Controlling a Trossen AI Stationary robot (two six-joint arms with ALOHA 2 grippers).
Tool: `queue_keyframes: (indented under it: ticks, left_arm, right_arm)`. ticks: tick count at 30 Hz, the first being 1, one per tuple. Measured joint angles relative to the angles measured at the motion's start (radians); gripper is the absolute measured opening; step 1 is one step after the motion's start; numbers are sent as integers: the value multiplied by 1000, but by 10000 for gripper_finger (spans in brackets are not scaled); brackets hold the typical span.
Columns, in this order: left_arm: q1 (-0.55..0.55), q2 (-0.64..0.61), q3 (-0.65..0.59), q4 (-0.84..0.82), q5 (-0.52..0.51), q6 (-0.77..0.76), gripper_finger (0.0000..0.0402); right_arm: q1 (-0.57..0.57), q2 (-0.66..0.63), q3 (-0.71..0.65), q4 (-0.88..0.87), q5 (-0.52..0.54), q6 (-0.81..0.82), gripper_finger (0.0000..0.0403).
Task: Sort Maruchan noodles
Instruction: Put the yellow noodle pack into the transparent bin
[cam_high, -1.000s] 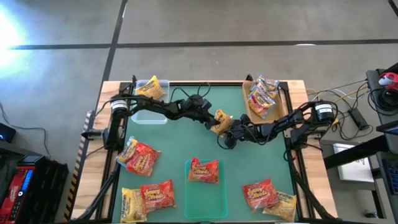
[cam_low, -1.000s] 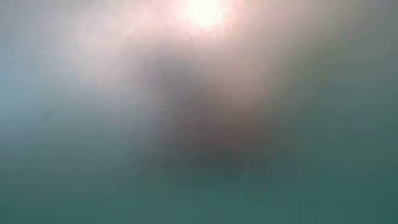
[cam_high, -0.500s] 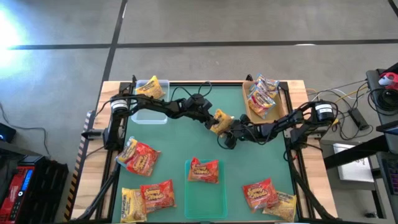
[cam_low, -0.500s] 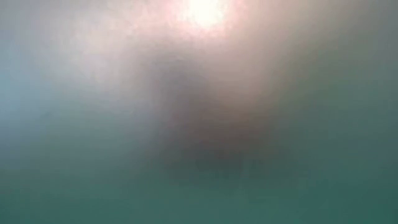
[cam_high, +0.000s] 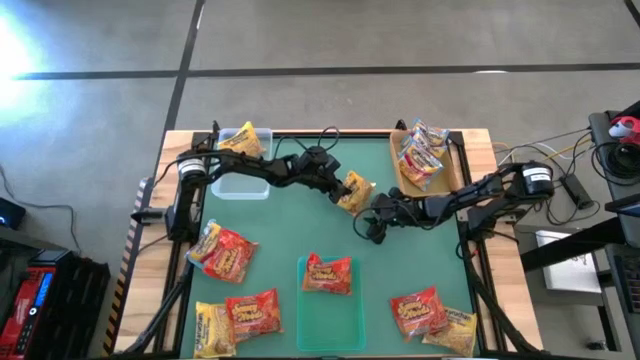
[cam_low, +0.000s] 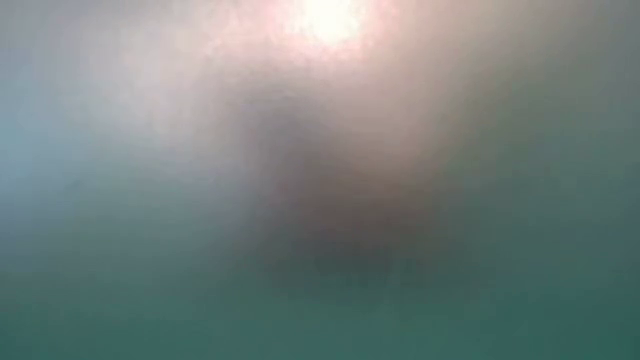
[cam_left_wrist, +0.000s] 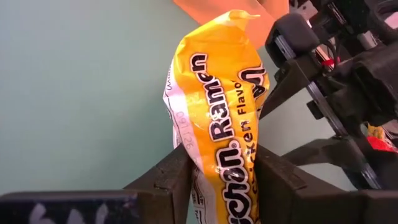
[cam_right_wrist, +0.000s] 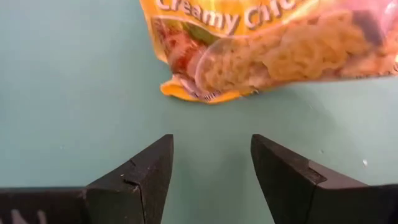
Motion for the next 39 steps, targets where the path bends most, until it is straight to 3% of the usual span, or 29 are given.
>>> queue_keyframes:
  ticks: [10,18,30,35,39]
  left_arm:
    - [68,-11,56,-37,164,21,113]
    - [134,-13,230,-358,224,202,110]
    - [188,-27,534,-1115,12,565,110]
    - [185,-99,532,-1254,-12,648,110]
    - [197,-183,499,-1342,-124,668,110]
  right_arm:
    - [21,-26,0,-72,7,29,205]
    - [25,-26,0,-76,8,30,205]
    - [25,-26,0,-93,12,30,205]
    - [25,-26,0,-93,16,29,205]
    - [25,-27,-3,-90,16,26,205]
